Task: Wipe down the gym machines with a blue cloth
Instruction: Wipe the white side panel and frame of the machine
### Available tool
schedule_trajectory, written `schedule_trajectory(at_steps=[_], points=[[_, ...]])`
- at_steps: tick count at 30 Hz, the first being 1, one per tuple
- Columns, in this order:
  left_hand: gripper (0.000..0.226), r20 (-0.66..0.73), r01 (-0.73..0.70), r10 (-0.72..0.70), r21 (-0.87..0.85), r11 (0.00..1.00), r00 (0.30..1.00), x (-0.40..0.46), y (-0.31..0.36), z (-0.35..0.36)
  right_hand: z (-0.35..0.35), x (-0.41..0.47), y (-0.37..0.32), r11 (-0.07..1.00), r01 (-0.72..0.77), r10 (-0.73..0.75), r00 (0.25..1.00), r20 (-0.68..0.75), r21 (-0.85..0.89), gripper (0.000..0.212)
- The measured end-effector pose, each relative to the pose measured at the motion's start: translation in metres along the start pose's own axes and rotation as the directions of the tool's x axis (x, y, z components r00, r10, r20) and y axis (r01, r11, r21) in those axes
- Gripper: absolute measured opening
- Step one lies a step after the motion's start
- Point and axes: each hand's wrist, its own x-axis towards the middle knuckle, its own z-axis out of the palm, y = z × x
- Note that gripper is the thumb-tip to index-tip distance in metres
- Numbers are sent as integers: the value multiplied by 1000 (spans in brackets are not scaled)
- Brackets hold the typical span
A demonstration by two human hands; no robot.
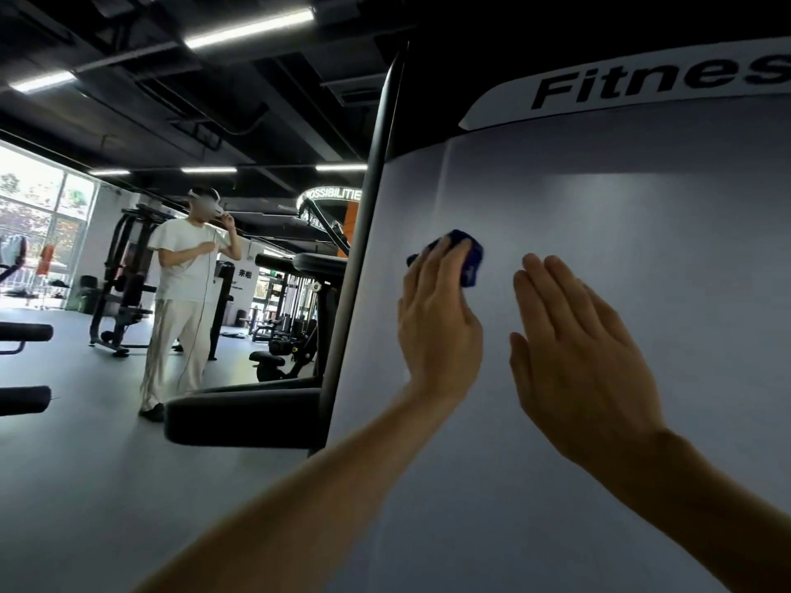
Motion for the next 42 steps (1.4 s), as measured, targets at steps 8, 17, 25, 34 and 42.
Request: schedule_trajectory(at_steps=[8,17,25,34,42], points=[[46,176,67,-80,79,995,981,9,-118,-43,1,-9,1,1000,3,-3,1000,7,1,62],[50,31,-24,25,-36,999,999,-47,28,-3,0,-11,6,999,36,-36,999,-9,-11,60],[51,272,-299,286,7,954,919,-35,-96,-38,-4,-19,3,998,43,-40,998,57,-46,69],[46,-105,335,-330,38,942,938,-59,-9,-15,0,-21,1,999,38,-38,999,20,-22,65],[44,347,-502,475,-13,865,809,-109,-83,-61,0,-23,3,999,43,-43,999,3,-14,63]])
